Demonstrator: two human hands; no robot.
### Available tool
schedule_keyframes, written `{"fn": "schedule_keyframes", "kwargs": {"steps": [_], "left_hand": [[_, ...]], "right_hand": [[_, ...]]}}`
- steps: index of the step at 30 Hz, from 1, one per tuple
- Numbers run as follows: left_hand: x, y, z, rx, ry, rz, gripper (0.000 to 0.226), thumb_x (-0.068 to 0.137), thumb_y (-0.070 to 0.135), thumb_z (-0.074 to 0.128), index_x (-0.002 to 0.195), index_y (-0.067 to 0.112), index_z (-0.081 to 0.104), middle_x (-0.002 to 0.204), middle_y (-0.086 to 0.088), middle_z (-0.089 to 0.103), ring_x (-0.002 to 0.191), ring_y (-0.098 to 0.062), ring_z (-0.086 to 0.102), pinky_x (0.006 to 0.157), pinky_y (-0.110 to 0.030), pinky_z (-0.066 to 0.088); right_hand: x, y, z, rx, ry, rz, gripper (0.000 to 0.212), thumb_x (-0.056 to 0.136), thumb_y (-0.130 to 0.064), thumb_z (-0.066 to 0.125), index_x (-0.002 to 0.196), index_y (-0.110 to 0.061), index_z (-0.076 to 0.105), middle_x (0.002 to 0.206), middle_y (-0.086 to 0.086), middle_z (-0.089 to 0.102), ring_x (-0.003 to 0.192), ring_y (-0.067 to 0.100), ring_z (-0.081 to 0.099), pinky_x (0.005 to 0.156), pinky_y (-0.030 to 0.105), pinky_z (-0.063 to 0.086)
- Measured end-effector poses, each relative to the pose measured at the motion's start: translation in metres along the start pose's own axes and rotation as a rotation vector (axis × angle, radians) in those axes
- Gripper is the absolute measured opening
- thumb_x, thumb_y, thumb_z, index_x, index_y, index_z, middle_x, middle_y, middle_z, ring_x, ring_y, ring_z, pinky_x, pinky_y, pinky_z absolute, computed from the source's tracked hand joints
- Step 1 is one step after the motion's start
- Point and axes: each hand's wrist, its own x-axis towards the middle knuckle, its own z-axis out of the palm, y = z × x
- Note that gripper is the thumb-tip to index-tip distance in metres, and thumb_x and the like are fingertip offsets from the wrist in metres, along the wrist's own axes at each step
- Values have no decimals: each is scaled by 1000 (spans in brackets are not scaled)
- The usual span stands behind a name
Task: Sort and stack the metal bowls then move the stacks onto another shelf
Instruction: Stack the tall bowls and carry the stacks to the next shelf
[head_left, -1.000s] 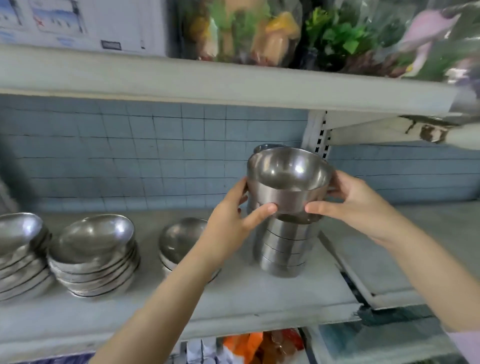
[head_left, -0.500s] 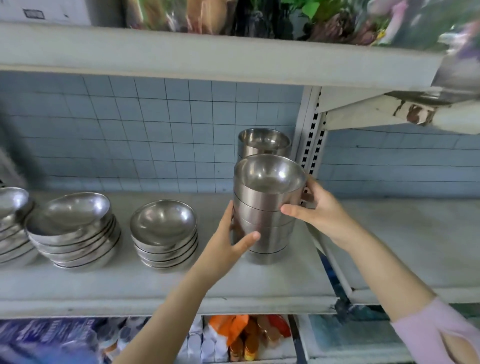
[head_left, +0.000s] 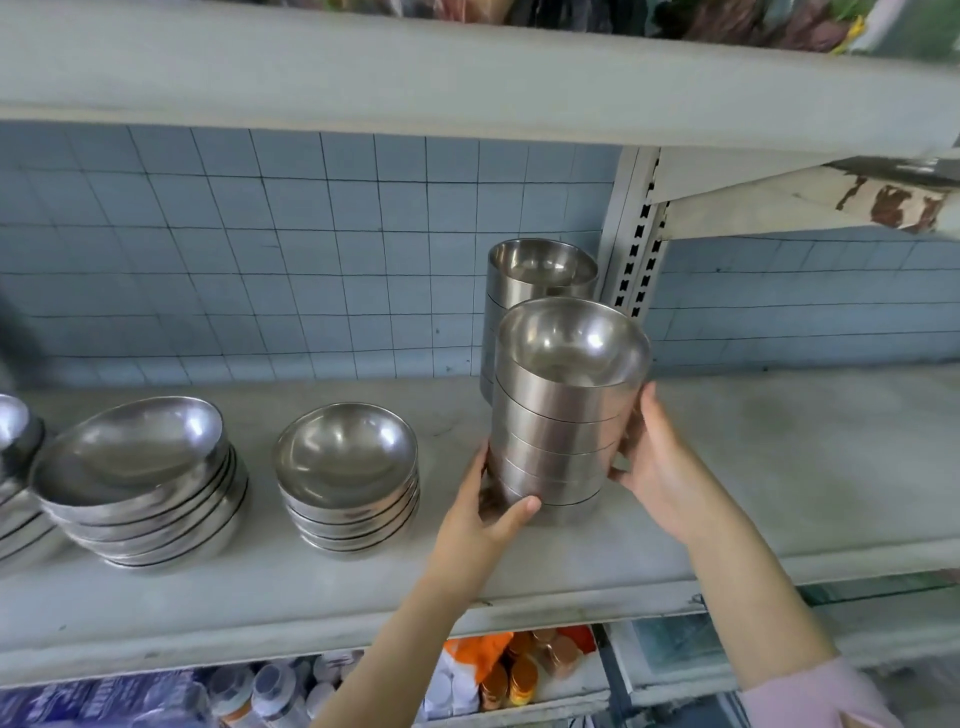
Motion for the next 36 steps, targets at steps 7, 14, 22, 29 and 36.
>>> {"fn": "schedule_keyframes", "kwargs": {"steps": [7,14,22,29,36], "left_hand": [[-1,8,-5,-71,-46,72,67,84,25,72,128,59,33,121,39,55,115,12,52,91,-6,42],[-7,6,-13,-113,-70,128,73,82,25,75,143,35,37,135,19,54,120,8,50,99,-14,43],[-21,20,-1,-15,-148,169,83,64,59,71,138,46,37,130,26,53,111,12,51,83,-10,46],[-42,47,69,-6,-191,212,81,65,56,78,135,42,40,127,28,51,104,20,50,75,0,43],[-65,57,180,6,-183,207,89,59,68,70,138,41,40,133,23,52,109,8,54,79,-7,47]], "right_hand": [[-11,0,7,63,78,68,85,66,-80,56,142,-41,49,140,-17,58,129,9,55,103,49,46],[-36,11,21,82,221,19,76,72,-71,51,142,-41,49,140,-12,59,126,13,57,95,47,51],[-87,-5,8,17,260,-74,69,72,-75,59,136,-48,53,137,-14,62,130,14,55,104,53,45],[-133,-26,-55,23,338,-97,77,72,-75,54,141,-41,50,139,-8,60,133,25,52,102,62,46],[-177,-50,-157,-36,304,-99,73,66,-82,57,133,-52,54,135,-19,62,130,19,54,102,58,47]]}}
